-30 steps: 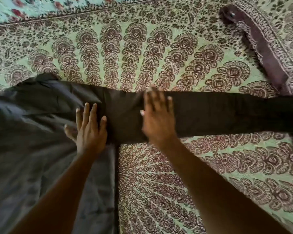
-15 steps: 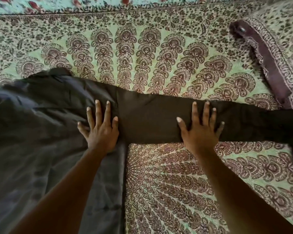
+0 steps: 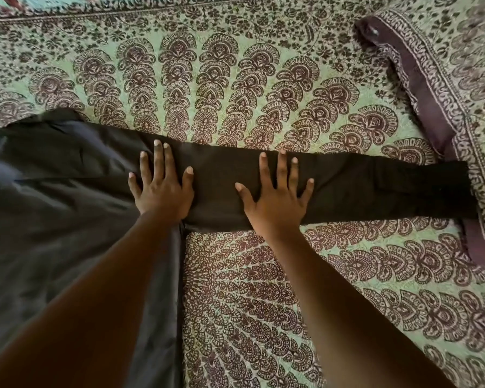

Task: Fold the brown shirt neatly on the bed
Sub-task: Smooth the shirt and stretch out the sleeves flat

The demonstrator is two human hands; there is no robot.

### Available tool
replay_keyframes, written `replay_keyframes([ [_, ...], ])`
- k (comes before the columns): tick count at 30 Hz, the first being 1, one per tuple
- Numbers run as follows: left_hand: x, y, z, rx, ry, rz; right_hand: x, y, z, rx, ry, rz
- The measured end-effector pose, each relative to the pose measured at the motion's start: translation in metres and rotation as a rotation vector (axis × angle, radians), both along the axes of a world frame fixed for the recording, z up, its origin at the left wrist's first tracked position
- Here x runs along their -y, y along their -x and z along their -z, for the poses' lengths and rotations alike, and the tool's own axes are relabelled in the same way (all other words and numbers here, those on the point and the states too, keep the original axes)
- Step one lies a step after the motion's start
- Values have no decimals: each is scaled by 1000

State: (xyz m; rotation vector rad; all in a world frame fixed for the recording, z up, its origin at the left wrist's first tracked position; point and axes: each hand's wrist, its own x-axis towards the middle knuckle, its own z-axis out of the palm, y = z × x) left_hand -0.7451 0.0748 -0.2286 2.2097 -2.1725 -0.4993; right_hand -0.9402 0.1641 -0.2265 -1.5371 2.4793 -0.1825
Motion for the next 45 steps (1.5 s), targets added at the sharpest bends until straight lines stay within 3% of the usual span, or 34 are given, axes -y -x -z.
replay_keyframes([
  [2,1,3,0,-8,-3,-23,2,-1,-3,-10,38,9],
  [5,2,1,2,-18,14,-19,18,-17,-3,9,159,-294],
  [7,4,0,2,-12,-1,-12,28,-36,-1,30,115,-528],
  [9,5,1,0,-24,-19,-6,30,-42,4,27,39,-544],
  [12,-5,5,-9,-29,44,91,15,-14,6,10,28,-303],
  [15,-25,21,-23,-92,211,443,-11,39,6,-75,6,-83],
  [18,-55,59,-25,-194,159,749,-27,76,4,-142,24,64],
  [22,-89,116,-13,-189,-10,603,-41,99,-6,-120,70,9],
  [26,-97,149,-8,-106,-41,467,-96,138,-11,19,242,208],
  [31,-95,158,-6,-50,-103,401,-131,172,-21,222,499,760],
  [35,-95,159,-9,-43,-114,402,-105,183,-36,333,549,1175],
  [40,-88,164,-17,-90,-133,365,-90,198,-49,396,587,1366],
  [45,-85,181,-21,-111,-117,275,-107,203,-35,295,671,1255],
])
